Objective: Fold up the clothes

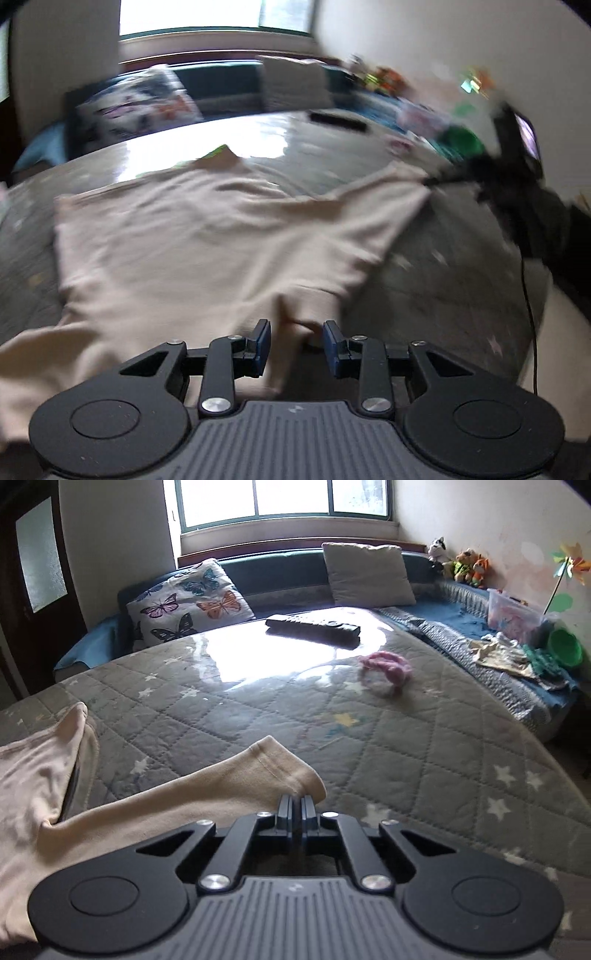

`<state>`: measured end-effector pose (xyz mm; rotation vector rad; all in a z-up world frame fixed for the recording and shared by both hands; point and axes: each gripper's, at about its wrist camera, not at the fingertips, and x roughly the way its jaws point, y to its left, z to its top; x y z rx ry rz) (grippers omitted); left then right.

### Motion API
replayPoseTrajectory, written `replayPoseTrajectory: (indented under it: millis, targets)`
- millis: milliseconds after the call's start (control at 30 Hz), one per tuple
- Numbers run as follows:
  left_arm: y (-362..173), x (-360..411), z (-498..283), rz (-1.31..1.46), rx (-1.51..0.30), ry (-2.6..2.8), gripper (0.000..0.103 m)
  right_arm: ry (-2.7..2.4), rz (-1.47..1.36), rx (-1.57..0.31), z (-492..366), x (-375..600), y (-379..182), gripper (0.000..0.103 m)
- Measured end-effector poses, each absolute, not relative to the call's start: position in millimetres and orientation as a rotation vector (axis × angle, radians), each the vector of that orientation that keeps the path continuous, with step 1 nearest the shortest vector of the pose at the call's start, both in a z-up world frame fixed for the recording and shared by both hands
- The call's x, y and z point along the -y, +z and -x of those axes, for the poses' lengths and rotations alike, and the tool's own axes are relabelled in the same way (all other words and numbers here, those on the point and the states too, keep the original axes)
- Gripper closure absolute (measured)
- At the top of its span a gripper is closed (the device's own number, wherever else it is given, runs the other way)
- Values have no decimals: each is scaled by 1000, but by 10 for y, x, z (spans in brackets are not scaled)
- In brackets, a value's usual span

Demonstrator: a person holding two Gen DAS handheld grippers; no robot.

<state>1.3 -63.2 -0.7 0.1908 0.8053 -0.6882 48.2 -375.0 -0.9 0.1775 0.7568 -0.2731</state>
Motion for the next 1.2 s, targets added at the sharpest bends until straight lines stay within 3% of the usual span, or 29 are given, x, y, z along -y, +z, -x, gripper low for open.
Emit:
replayPoseTrajectory:
  millis: [333, 400, 500, 900, 1100, 1200]
  targets:
    - [-150, 900, -18, -282, -794, -684, 73, -276, -144, -780, -450, 3785, -49, 99]
    - [-182, 945, -43, -287, -797, -673, 90, -275, -144, -778, -449, 3787, -41, 99]
    - [-188, 947, -58, -248, -805, -690, 98, -273, -143, -776, -439, 3794, -40, 99]
    - [-120, 768, 240, -220, -841, -894, 95, -298, -54, -805, -197, 3881, -6, 98]
    - [217, 501, 256, -239, -724, -850, 94, -287, 9, -777, -11, 3840, 205, 89]
    - [217, 422, 49, -243, -713, -735, 94, -175, 32, -749, 70, 3642, 373, 75]
